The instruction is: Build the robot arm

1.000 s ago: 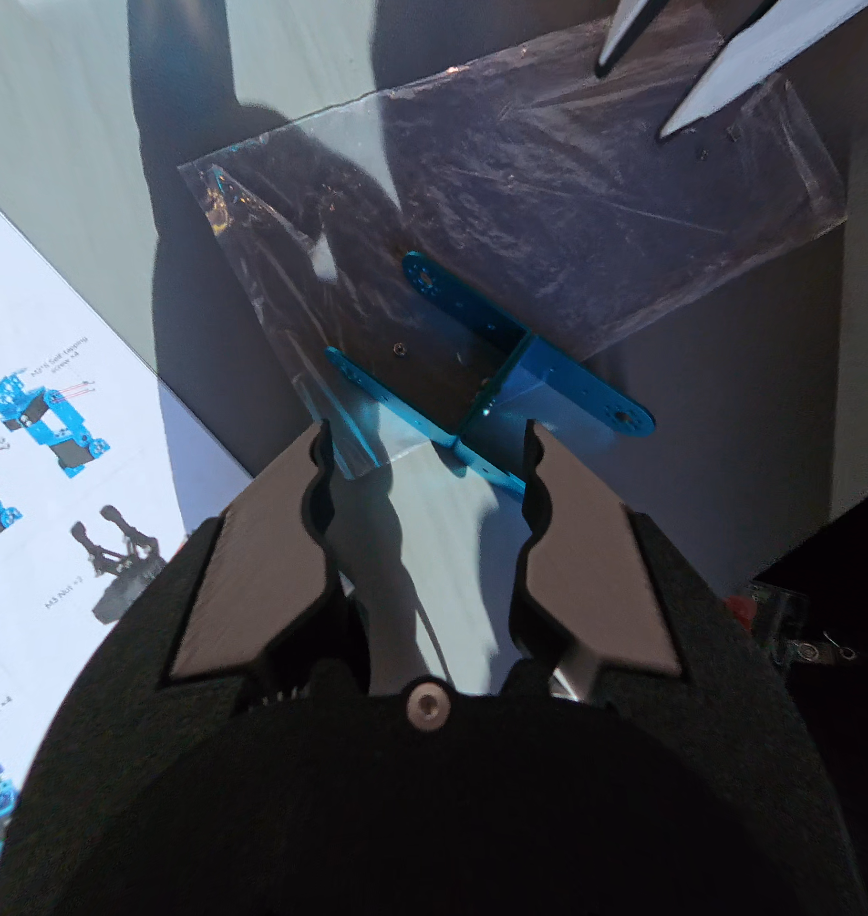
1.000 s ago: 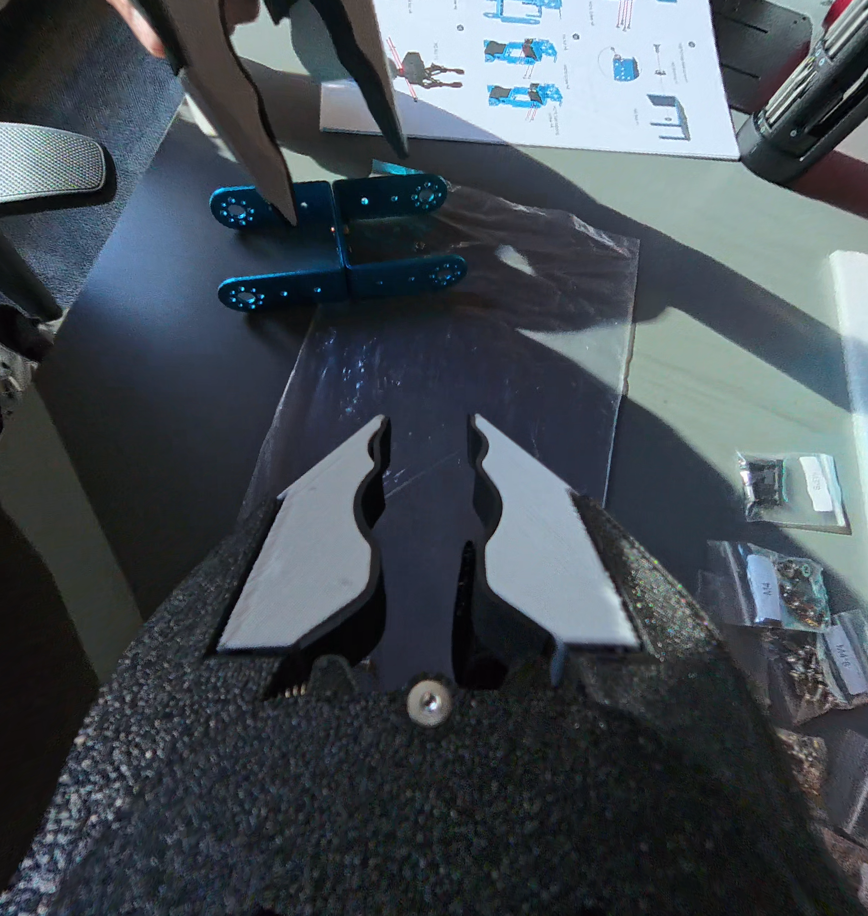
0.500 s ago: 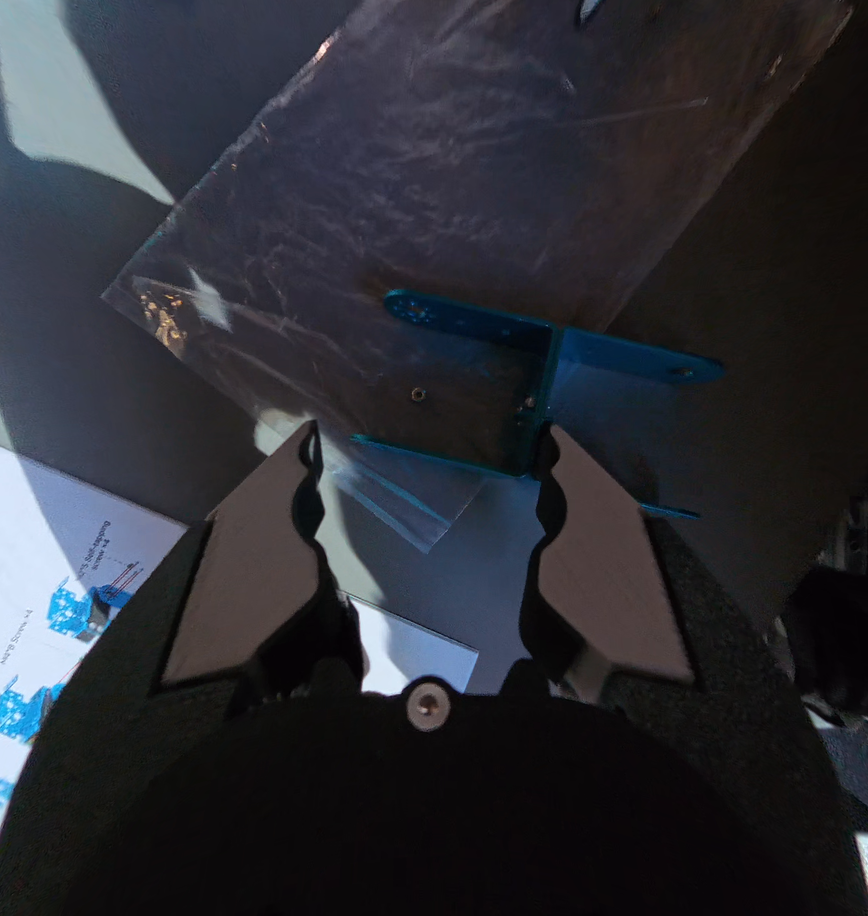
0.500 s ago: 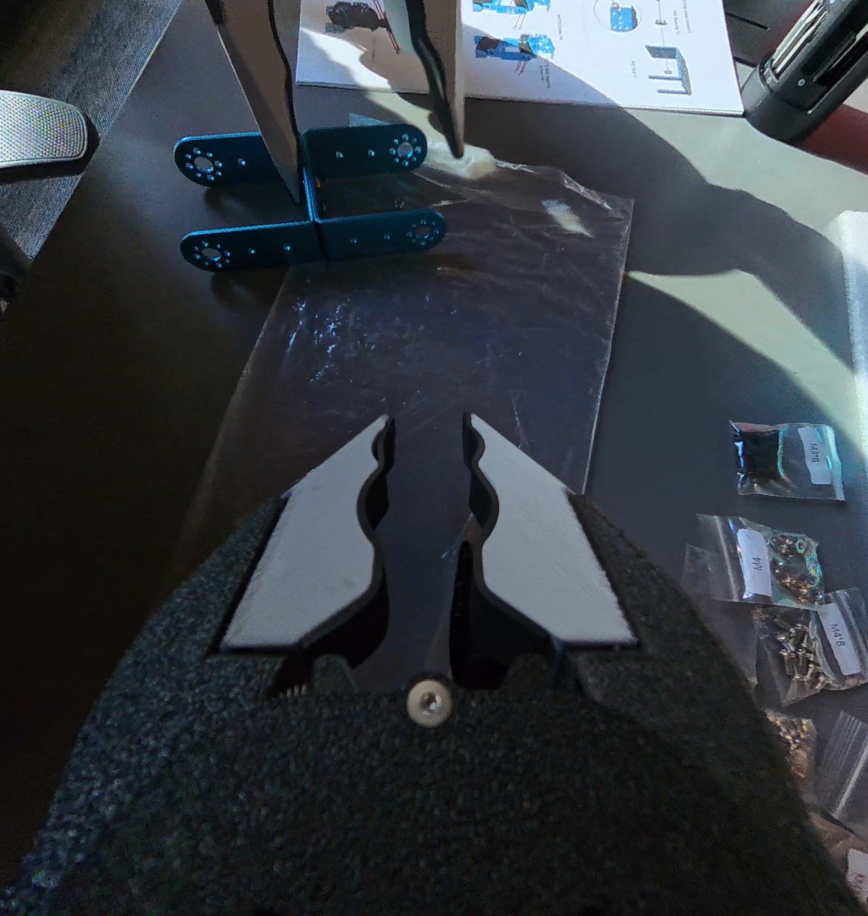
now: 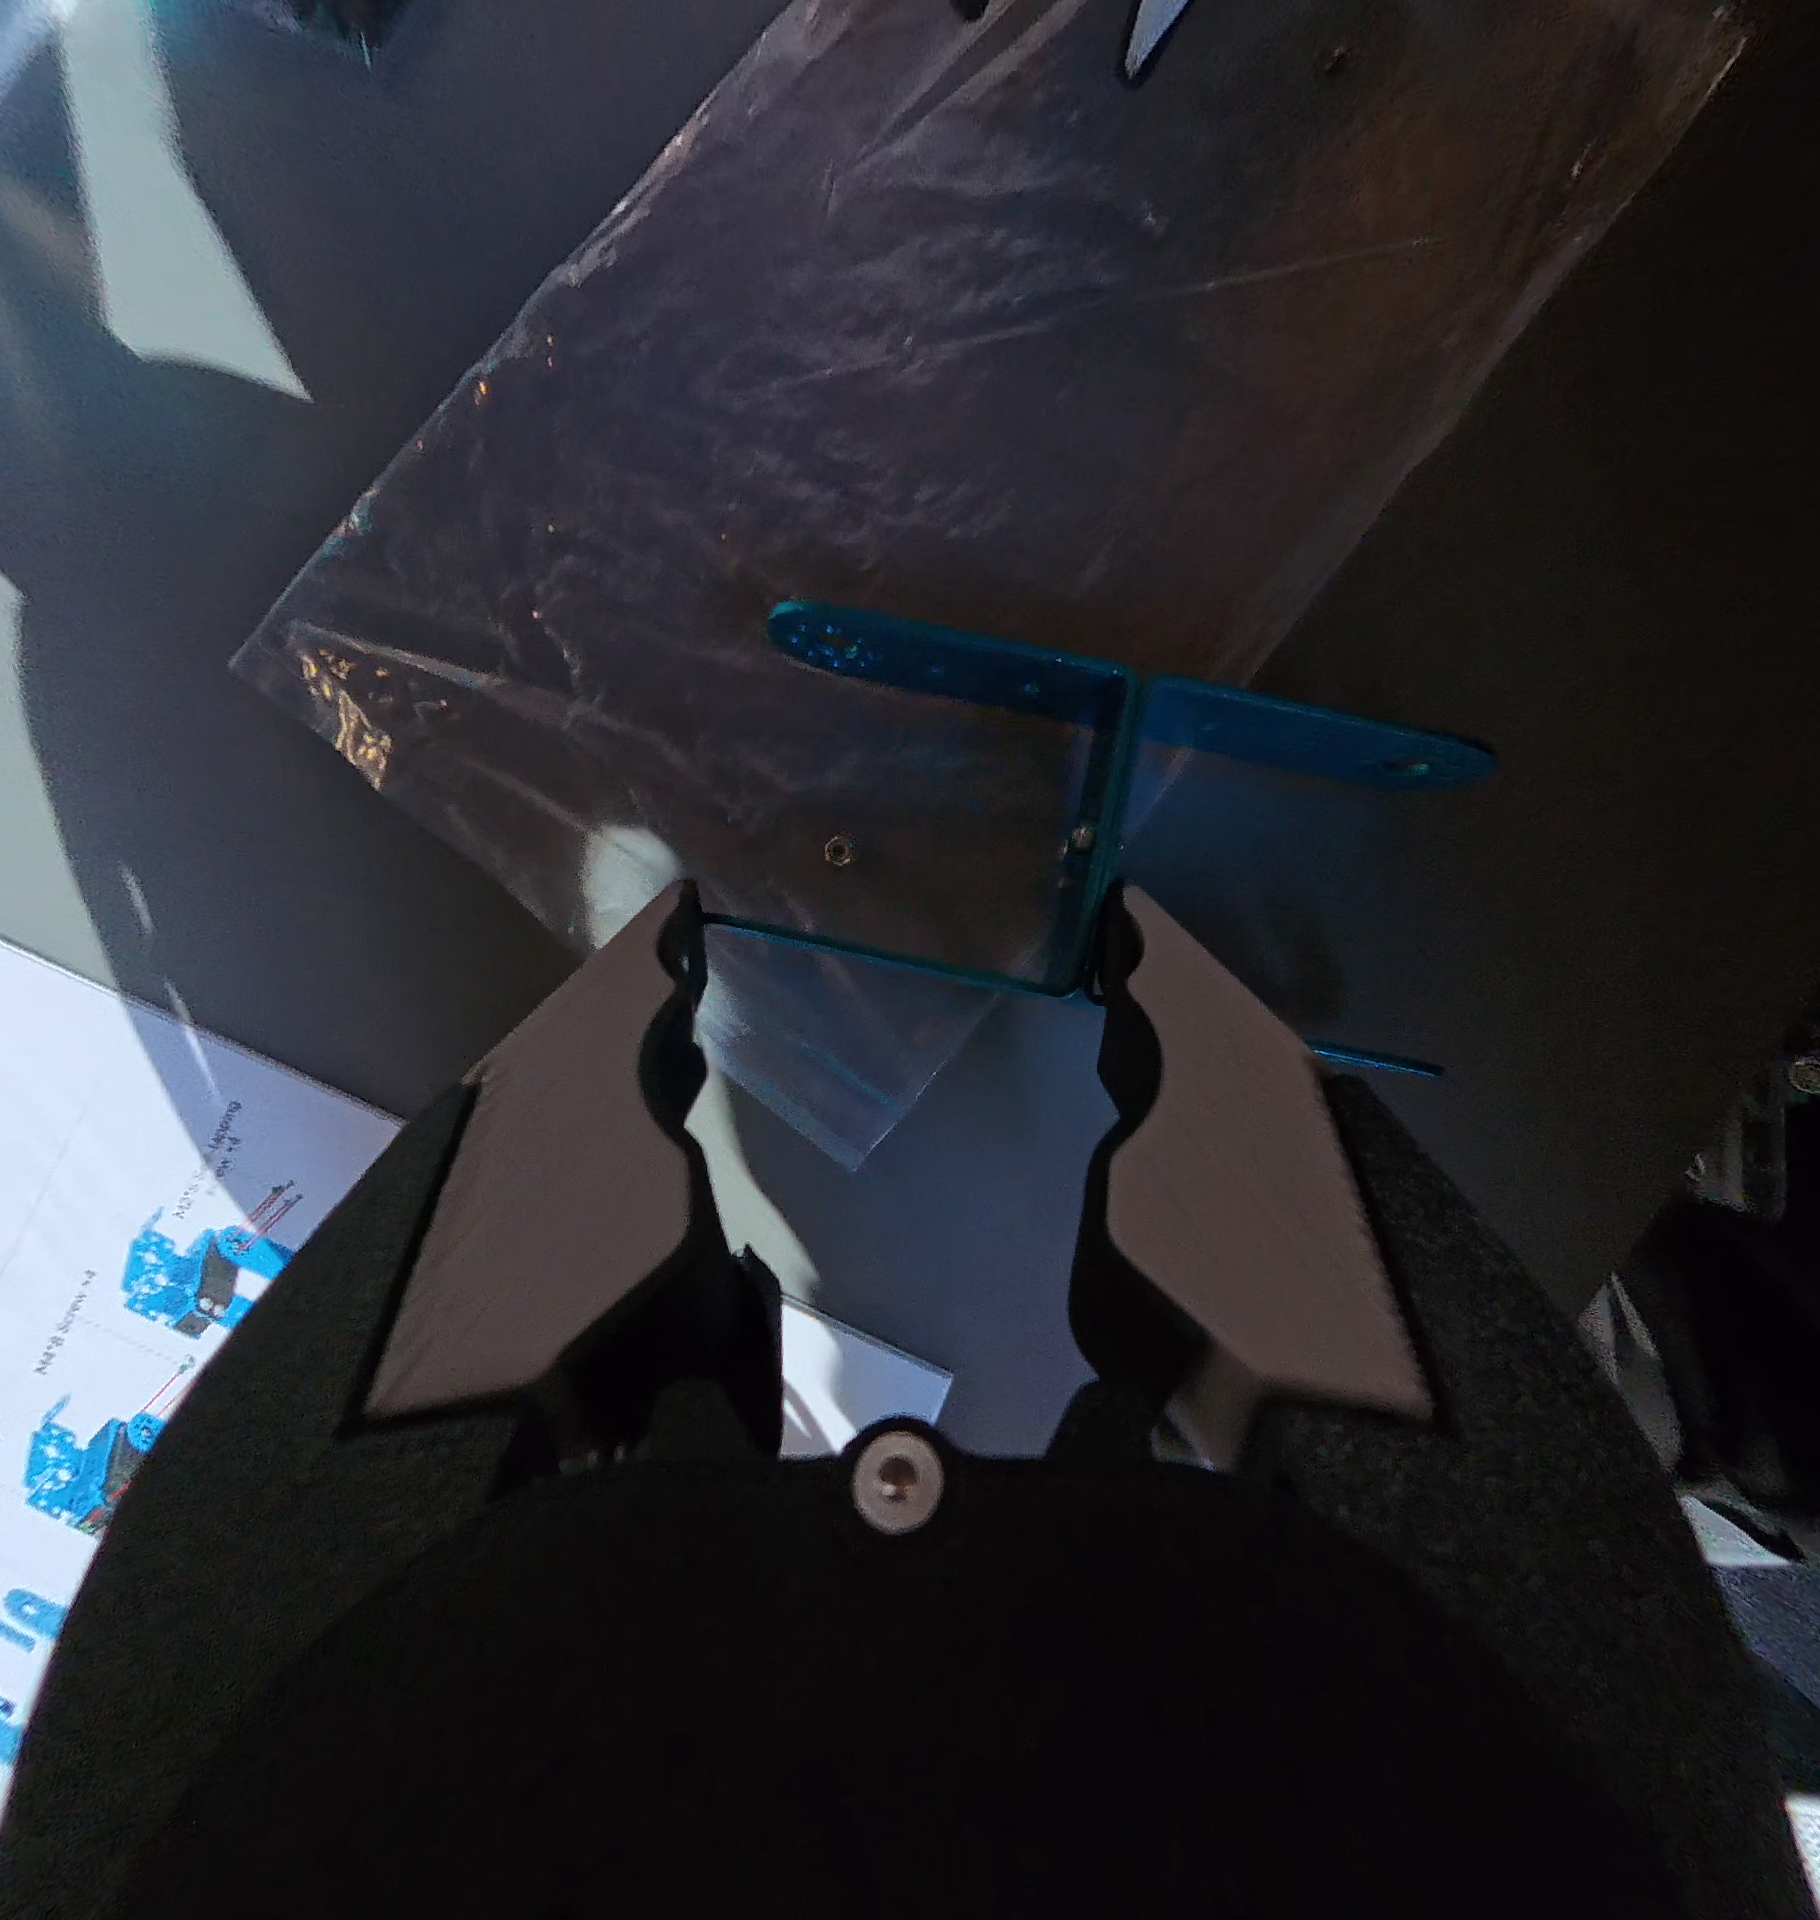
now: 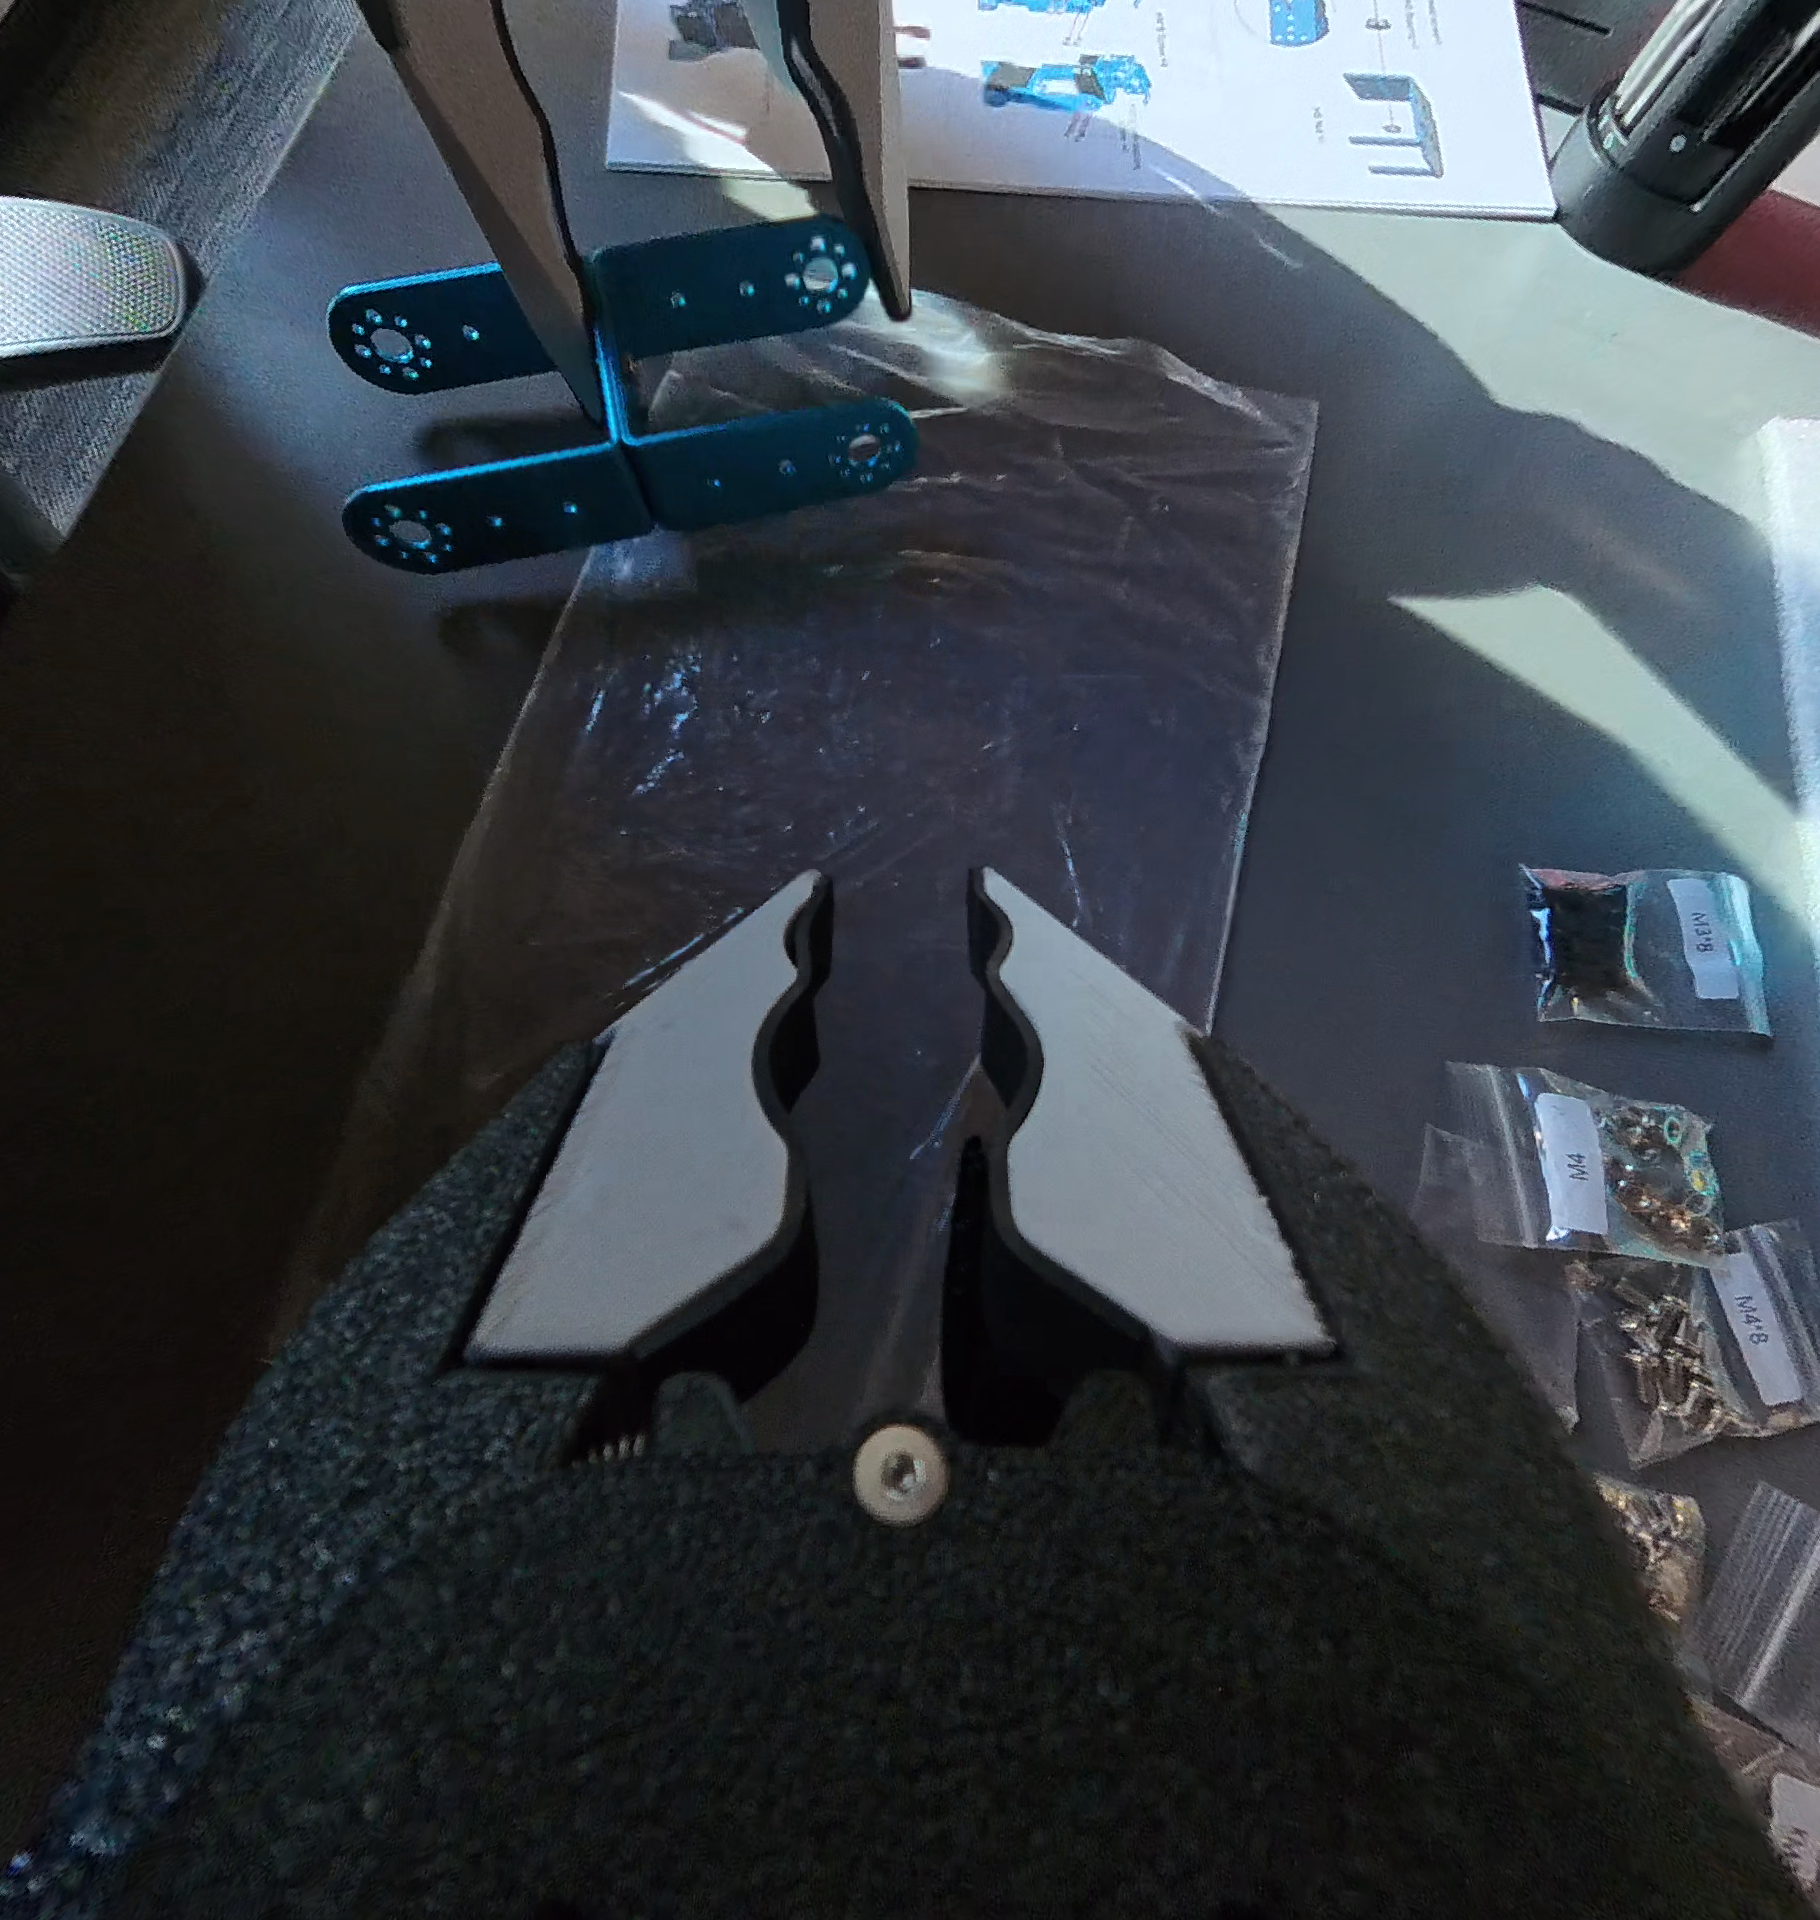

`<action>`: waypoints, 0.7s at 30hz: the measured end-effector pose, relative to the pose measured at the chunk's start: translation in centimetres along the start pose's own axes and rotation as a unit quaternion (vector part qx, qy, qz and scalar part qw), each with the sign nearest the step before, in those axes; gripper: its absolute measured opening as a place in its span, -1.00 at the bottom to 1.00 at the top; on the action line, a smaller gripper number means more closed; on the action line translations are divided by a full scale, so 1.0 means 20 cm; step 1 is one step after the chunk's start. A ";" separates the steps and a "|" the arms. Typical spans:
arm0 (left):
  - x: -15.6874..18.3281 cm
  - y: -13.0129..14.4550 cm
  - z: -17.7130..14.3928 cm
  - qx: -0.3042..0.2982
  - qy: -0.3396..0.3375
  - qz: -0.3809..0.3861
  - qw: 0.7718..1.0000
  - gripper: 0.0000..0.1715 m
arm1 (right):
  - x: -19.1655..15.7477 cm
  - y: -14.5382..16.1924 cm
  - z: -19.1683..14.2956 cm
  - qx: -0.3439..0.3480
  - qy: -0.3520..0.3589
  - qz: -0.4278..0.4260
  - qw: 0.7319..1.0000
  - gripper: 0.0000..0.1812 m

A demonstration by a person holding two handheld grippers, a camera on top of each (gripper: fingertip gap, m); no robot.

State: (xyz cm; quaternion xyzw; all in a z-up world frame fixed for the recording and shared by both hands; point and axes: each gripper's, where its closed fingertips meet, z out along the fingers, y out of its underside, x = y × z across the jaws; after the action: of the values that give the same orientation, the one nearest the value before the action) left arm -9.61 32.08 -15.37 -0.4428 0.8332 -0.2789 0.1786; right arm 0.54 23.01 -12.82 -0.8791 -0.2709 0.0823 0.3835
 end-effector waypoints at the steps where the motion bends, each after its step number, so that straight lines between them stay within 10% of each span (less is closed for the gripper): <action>1: 0.01 -0.01 -0.01 0.005 -0.006 0.008 1.000 -0.11 | -0.01 -0.01 0.00 0.000 -0.001 -0.002 1.000 -0.73; 11: -0.02 -0.10 -0.13 0.060 -0.153 0.078 0.983 -0.11 | -0.05 -0.09 0.00 0.011 0.002 -0.014 1.000 -0.76; 21: -0.12 -0.02 -0.57 0.036 -0.404 0.166 0.899 -0.12 | -0.09 -0.38 0.32 -0.054 -0.136 -0.020 0.989 -0.72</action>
State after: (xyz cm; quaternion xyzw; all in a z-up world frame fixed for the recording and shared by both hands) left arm -14.42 37.41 -6.08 -0.3659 0.7403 -0.0725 0.5593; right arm -6.36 30.37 -11.80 -0.8736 -0.3421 0.1783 0.2966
